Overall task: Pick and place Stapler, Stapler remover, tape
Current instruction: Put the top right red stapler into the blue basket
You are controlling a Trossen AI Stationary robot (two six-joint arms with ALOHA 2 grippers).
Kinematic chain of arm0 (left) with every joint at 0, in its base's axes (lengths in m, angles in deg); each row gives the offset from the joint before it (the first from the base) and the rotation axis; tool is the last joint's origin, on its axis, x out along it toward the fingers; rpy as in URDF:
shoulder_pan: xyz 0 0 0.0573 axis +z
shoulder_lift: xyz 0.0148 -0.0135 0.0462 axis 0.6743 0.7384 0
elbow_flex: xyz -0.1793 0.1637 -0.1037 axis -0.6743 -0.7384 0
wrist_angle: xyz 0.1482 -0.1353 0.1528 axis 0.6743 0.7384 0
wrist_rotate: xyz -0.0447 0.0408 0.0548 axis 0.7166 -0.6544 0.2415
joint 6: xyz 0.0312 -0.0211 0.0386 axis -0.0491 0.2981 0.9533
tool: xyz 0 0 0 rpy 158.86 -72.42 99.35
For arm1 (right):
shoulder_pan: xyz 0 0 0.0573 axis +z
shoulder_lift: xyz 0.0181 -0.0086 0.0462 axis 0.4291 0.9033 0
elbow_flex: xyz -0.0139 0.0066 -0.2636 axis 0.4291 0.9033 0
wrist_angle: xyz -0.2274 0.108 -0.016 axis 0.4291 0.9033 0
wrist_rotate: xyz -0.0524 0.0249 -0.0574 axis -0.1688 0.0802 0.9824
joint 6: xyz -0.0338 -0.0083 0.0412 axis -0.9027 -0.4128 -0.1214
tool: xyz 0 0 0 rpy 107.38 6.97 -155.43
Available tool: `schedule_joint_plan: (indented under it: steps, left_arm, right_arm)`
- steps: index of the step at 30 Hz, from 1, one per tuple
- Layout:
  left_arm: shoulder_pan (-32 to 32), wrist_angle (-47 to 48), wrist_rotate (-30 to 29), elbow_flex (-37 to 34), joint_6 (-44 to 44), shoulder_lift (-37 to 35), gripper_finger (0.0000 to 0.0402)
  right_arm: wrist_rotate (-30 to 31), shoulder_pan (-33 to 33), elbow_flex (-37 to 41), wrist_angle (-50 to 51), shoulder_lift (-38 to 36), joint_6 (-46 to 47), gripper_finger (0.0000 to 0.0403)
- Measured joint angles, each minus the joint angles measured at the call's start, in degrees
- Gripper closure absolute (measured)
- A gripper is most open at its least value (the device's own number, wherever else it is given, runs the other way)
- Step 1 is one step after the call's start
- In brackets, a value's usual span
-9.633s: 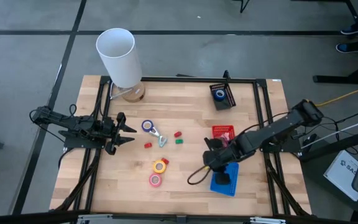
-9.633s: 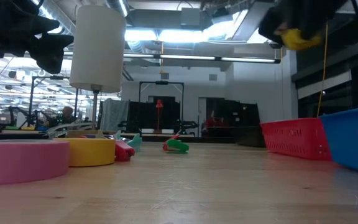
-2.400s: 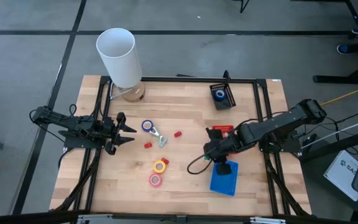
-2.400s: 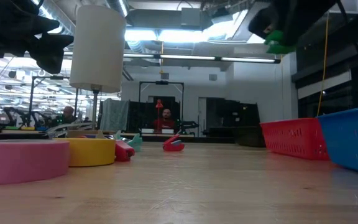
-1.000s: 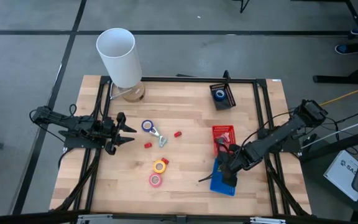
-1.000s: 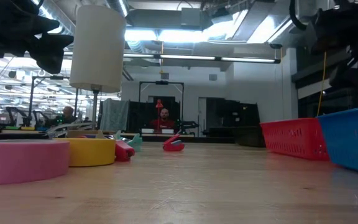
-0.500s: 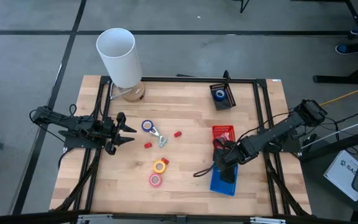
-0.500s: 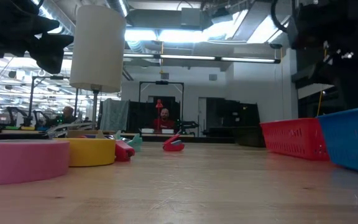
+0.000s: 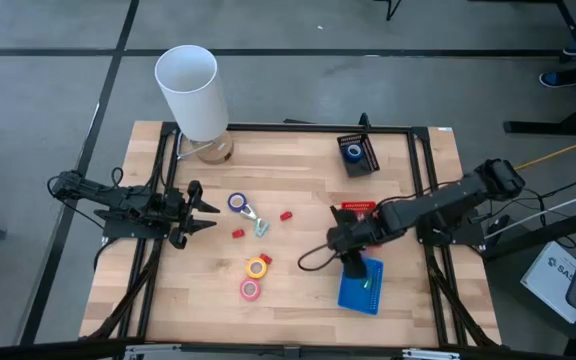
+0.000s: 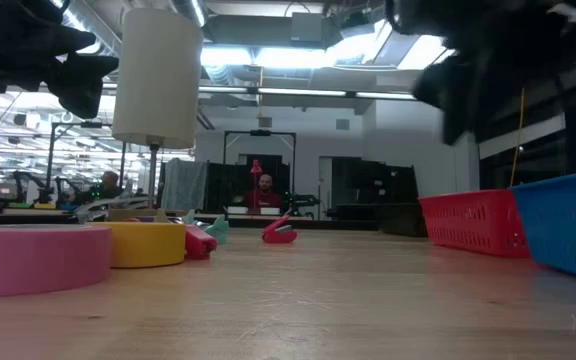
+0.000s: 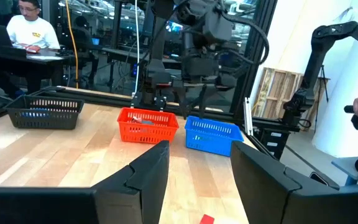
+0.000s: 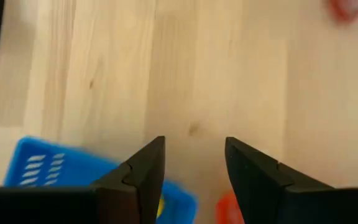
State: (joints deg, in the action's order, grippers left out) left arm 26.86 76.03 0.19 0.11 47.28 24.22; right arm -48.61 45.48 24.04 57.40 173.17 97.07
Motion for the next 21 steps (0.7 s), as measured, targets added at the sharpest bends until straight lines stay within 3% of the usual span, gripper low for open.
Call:
schedule_joint_plan:
  steps: [12,21]
  left_arm:
    - [0.0,0.0,0.0,0.0,0.0,0.0,0.0233]
    - [0.0,0.0,0.0,0.0,0.0,0.0,0.0233]
  right_arm:
    - [2.4,-6.8,0.0,-13.1,0.0,-23.9,0.0233]
    - [5.6,-9.0,0.0,-17.9,0.5,-31.7,0.0233]
